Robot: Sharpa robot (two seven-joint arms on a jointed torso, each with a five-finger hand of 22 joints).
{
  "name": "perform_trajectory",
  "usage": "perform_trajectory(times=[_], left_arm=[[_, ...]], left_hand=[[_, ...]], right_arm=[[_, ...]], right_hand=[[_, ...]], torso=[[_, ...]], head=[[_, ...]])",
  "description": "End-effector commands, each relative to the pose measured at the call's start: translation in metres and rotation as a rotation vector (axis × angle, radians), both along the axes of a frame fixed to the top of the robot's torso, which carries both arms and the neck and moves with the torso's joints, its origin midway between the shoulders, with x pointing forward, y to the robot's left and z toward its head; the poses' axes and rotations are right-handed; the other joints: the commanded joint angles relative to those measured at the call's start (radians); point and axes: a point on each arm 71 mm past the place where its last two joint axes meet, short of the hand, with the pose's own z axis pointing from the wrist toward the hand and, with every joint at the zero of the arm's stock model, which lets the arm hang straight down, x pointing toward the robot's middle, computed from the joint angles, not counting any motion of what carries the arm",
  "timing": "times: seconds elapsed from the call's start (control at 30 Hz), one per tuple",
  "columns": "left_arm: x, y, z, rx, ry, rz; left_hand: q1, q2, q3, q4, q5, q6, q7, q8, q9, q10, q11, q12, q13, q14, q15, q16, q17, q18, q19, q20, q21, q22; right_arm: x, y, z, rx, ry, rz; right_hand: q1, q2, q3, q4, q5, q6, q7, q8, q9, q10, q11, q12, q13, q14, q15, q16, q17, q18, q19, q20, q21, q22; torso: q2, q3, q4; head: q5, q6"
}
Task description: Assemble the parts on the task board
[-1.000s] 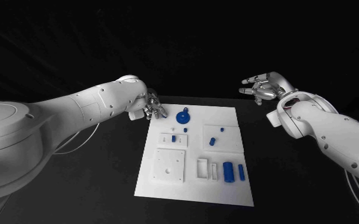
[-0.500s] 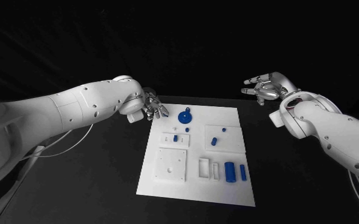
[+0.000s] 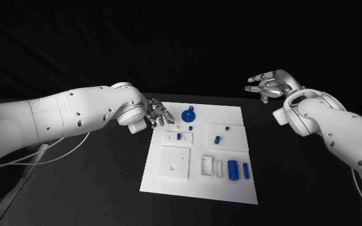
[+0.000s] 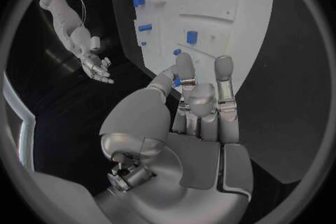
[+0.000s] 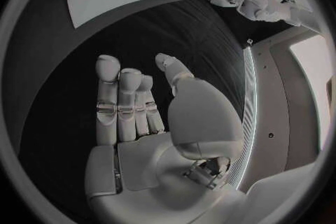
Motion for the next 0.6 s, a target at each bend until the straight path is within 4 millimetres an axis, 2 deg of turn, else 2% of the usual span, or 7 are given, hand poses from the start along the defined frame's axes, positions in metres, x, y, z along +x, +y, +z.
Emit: perform_trajectory(times=[0.03, 0.2, 0.53, 0.6], left_arm=[[-0.001, 0.000, 0.002, 0.034, -0.064, 0.029], [-0.007, -0.003, -0.005, 0.068, -0.089, 0.009], [-0.015, -0.008, -0.025, 0.113, -0.090, -0.016], [-0.016, -0.009, -0.028, 0.118, -0.087, -0.019]], left_hand=[[-0.004, 0.001, 0.003, -0.001, 0.001, 0.110, -0.097, -0.007, 0.295, 0.047, -0.008, 0.004, -0.002, 0.006, 0.001, 0.003, 0.004, 0.014, 0.002, 0.006, 0.006, 0.018], [-0.005, 0.000, 0.003, -0.002, 0.004, 0.112, -0.098, -0.009, 0.295, 0.047, -0.008, 0.007, -0.002, 0.007, 0.001, 0.005, 0.008, 0.015, 0.002, 0.007, 0.007, 0.018], [-0.006, 0.001, 0.005, -0.005, 0.006, 0.116, -0.098, -0.014, 0.298, 0.047, -0.009, 0.010, -0.004, 0.007, 0.002, 0.006, 0.012, 0.018, 0.002, 0.010, 0.009, 0.018], [-0.006, 0.001, 0.005, -0.005, 0.006, 0.116, -0.098, -0.014, 0.298, 0.047, -0.009, 0.010, -0.004, 0.007, 0.002, 0.006, 0.012, 0.018, 0.002, 0.010, 0.009, 0.018]], right_arm=[[0.000, 0.001, -0.001, -0.001, 0.011, 0.014], [0.000, 0.002, -0.002, 0.000, 0.012, 0.015], [0.000, 0.002, -0.003, -0.002, 0.018, 0.018], [0.000, 0.002, -0.003, -0.002, 0.019, 0.018]], right_hand=[[-0.006, -0.001, -0.001, 0.007, 0.006, 0.005, 0.005, -0.004, 0.000, -0.008, 0.000, 0.000, -0.001, -0.007, 0.001, -0.003, -0.001, 0.020, 0.015, 0.001, -0.005, 0.048], [-0.006, -0.001, -0.001, 0.007, 0.006, 0.005, 0.005, -0.004, 0.000, -0.008, 0.000, 0.000, -0.001, -0.007, 0.001, -0.003, -0.001, 0.020, 0.015, 0.001, -0.005, 0.048], [-0.007, 0.000, -0.001, 0.008, 0.007, 0.005, 0.005, -0.004, 0.000, -0.007, 0.000, 0.002, 0.000, -0.007, 0.001, -0.003, -0.001, 0.019, 0.015, 0.001, -0.005, 0.048], [-0.007, 0.000, -0.001, 0.008, 0.007, 0.005, 0.005, -0.004, 0.000, -0.007, 0.000, 0.002, 0.000, -0.007, 0.001, -0.003, -0.001, 0.019, 0.015, 0.001, -0.005, 0.048]], torso=[[-0.004, 0.0013, 0.0041], [-0.006, 0.0010, 0.0041], [-0.003, 0.0000, 0.0039], [-0.003, 0.0001, 0.0037]], head=[[0.001, -0.005], [0.000, -0.010], [-0.003, -0.010], [-0.003, -0.014]])
